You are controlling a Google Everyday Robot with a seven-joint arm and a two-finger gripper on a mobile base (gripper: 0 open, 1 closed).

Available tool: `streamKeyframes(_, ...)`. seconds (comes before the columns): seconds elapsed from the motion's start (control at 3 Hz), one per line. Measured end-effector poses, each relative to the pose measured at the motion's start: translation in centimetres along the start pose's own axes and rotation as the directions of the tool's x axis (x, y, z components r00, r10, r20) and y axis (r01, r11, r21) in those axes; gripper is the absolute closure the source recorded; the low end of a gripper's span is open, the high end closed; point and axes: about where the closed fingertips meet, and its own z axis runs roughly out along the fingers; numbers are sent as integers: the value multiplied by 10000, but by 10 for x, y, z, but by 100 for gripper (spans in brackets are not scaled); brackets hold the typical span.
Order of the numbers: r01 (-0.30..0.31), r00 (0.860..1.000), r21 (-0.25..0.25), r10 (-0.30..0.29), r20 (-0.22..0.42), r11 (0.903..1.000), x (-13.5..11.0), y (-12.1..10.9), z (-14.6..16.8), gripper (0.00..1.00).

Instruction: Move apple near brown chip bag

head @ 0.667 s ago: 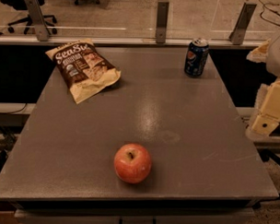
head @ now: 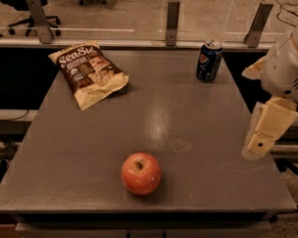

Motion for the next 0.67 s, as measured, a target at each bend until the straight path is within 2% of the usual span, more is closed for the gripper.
streamKeyframes(0.33, 380, 9970, -808, -324, 700, 9960, -33, 24, 30, 0)
streamKeyframes(0.67, 727, 9876, -1405, -517, 1481, 9874, -67, 47, 55, 0)
